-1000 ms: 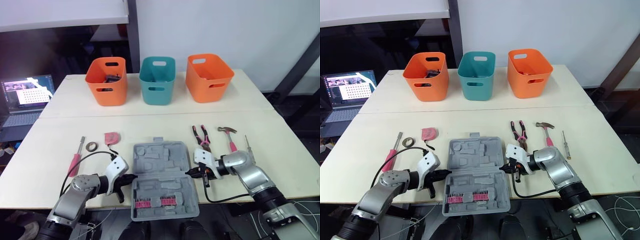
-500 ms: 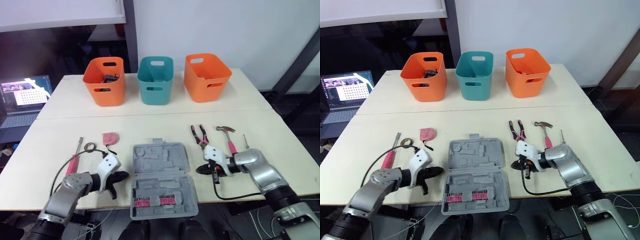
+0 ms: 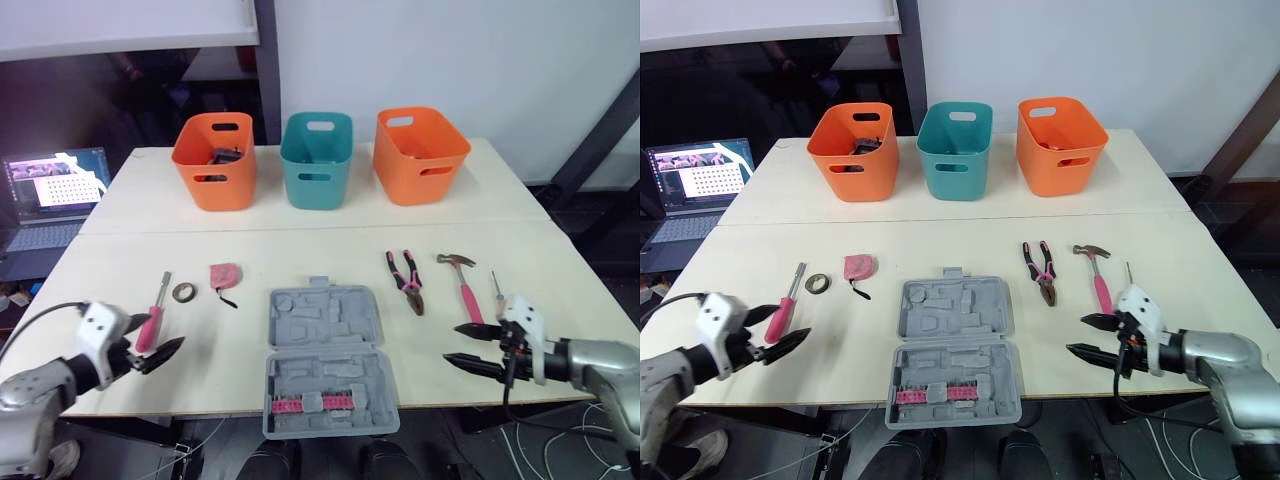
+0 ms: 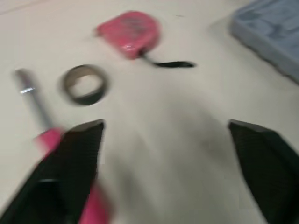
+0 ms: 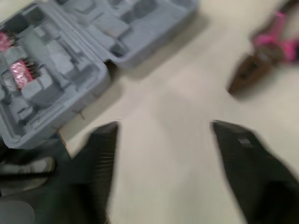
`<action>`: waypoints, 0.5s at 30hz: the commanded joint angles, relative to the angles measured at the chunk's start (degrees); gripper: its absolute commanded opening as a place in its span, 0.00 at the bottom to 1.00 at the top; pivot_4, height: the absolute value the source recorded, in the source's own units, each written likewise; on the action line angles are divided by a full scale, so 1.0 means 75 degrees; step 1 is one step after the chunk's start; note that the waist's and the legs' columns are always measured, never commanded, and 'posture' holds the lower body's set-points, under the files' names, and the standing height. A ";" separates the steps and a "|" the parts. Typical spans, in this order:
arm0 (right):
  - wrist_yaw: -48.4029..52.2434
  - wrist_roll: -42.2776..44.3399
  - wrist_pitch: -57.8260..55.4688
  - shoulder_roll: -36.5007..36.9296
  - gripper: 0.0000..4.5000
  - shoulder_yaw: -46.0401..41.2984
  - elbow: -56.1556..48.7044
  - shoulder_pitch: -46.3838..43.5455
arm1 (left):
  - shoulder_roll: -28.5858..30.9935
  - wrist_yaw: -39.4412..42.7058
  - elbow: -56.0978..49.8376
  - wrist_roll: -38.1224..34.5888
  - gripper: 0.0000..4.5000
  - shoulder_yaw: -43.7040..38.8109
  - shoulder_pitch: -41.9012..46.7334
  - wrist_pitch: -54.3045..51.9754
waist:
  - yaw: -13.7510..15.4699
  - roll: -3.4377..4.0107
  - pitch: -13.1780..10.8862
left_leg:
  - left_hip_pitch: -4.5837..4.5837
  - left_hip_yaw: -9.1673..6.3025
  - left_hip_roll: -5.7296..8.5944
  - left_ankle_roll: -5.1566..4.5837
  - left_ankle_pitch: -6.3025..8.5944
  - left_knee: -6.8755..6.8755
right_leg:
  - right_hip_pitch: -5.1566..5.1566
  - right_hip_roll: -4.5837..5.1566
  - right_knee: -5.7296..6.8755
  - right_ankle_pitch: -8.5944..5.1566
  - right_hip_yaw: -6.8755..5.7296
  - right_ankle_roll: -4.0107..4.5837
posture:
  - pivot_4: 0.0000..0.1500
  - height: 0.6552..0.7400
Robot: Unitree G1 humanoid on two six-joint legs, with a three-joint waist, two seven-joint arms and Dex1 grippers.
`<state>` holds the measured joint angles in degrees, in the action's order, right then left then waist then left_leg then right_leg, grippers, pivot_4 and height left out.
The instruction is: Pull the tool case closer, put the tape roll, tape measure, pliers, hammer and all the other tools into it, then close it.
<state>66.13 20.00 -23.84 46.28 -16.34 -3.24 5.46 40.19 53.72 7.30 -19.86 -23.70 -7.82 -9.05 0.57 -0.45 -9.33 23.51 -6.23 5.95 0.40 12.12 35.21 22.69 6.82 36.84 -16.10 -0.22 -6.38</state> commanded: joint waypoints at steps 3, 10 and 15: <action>-0.0402 0.0230 0.0550 0.0083 0.98 -0.1229 0.0307 0.0498 | 0.0262 0.0202 0.0758 -0.0383 1.00 -0.0926 -0.0148 0.0696 | 0.0017 0.0000 0.0000 | 0.0000 -0.0001 -0.0001 0.0000 0.0002 -0.0001 | -0.0004 0.0000 -0.0011 -0.0001 -0.0001 0.0001 | 1.00 0.92; -0.0406 0.0426 0.0663 0.0267 0.98 -0.1634 0.0649 0.0485 | 0.0427 0.0276 0.1321 -0.0610 1.00 -0.1169 0.0087 0.0824 | 0.0015 0.0000 -0.0001 | 0.0000 0.0000 -0.0006 0.0000 0.0002 -0.0002 | -0.0005 -0.0003 -0.0026 -0.0001 -0.0002 0.0001 | 1.00 0.92; -0.0318 0.0858 -0.0082 0.0403 0.98 -0.1164 -0.0107 0.0034 | 0.0407 0.0224 0.1100 -0.0699 1.00 -0.1235 0.0038 0.0869 | -0.0028 0.0000 -0.0001 | 0.0000 0.0000 -0.0011 -0.0001 0.0002 -0.0005 | -0.0007 -0.0006 -0.0027 -0.0001 -0.0002 0.0002 | 1.00 0.92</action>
<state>63.30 24.54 -23.33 48.50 -25.62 -0.72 6.51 42.34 55.67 17.36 -24.31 -30.89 -7.11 -3.43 0.37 -0.45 -9.34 23.51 -6.23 5.83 0.39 12.13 35.16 22.65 6.76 36.63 -16.10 -0.23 -6.36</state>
